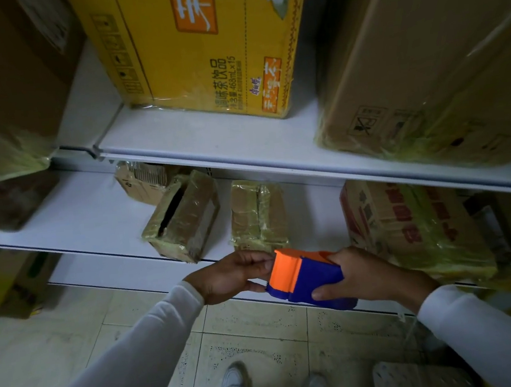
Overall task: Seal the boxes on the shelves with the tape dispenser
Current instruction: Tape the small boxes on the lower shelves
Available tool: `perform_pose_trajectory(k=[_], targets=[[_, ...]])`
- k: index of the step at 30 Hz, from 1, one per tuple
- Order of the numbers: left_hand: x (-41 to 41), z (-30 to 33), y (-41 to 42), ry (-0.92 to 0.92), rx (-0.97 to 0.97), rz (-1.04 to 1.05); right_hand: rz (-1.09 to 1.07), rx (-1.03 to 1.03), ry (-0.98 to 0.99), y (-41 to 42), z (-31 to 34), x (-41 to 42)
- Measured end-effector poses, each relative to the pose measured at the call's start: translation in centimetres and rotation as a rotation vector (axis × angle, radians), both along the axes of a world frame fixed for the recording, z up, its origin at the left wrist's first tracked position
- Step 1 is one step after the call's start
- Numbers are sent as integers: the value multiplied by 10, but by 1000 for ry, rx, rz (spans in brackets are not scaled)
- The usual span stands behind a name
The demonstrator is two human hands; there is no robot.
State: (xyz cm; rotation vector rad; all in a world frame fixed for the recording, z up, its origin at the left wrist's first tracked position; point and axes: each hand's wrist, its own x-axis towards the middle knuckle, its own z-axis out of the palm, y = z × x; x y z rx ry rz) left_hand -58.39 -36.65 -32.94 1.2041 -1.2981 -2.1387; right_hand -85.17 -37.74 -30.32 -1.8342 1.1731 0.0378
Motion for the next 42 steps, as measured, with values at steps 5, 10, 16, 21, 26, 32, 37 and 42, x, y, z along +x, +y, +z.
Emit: perform_pose_trajectory(k=[5, 10, 16, 21, 26, 32, 37, 42], targets=[[-1, 1, 1, 52, 13, 33, -39, 25, -32, 3, -2, 0], [-3, 1, -3, 114, 54, 128, -70, 42, -66, 3, 2, 1], [-9, 12, -10, 0, -55, 105, -72, 14, -120, 2, 15, 10], [-11, 24, -17, -47, -81, 115, -34, -41, -117, 5, 23, 12], [-21, 43, -17, 34, 1, 89, -12, -65, -142, 7, 33, 20], [-20, 56, -12, 2, -53, -9, 14, -87, -162, 10, 39, 24], [-25, 49, -12, 0, -40, 8, 31, -131, -149, 14, 41, 27], [-29, 48, -12, 90, 37, -11, 81, -164, -166, 19, 47, 31]])
